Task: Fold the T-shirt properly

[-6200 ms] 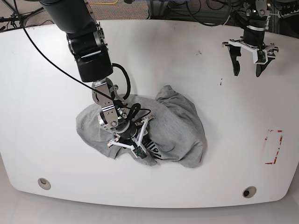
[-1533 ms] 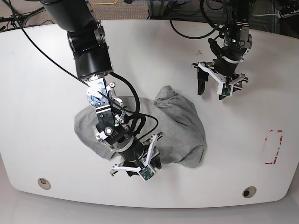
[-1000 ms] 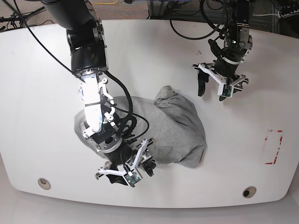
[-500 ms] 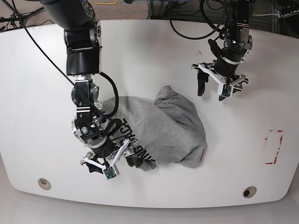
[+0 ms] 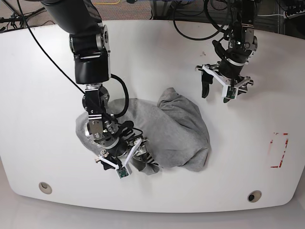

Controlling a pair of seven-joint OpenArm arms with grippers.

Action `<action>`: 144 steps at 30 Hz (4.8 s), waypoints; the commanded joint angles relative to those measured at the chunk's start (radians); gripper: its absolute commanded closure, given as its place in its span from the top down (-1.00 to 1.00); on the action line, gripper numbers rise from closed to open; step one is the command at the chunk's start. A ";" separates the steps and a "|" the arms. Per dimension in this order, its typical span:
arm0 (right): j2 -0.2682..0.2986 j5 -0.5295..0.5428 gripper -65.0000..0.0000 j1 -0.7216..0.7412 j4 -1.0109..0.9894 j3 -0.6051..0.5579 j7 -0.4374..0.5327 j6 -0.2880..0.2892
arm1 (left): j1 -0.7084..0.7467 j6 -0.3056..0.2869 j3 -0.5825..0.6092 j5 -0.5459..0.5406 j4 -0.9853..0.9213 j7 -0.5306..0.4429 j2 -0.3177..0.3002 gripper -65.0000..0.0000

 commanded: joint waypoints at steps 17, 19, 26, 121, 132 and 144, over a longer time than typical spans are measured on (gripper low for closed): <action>0.012 0.015 0.46 0.061 -0.130 -0.032 0.158 -0.007 | 0.000 0.004 -0.006 -0.006 0.022 -0.028 -0.012 0.25; 0.018 0.013 0.46 0.060 -0.134 -0.027 0.164 -0.011 | 0.000 0.005 -0.004 -0.006 0.021 -0.026 -0.012 0.25; 0.023 0.015 0.43 0.072 -0.157 -0.025 0.185 -0.016 | 0.001 0.005 -0.005 -0.006 0.020 -0.028 -0.013 0.25; 0.049 -0.047 -1.00 -0.101 0.278 0.012 0.056 -0.007 | -0.033 0.000 -0.002 0.002 0.020 -0.019 -0.010 0.28; 0.040 -0.044 -1.00 -0.148 0.415 0.008 0.009 -0.006 | -0.032 0.002 -0.002 0.001 0.027 -0.015 -0.012 0.27; 0.031 -0.045 0.23 -0.080 0.236 0.033 0.011 -0.084 | -0.033 0.002 0.000 -0.003 0.025 -0.015 -0.012 0.28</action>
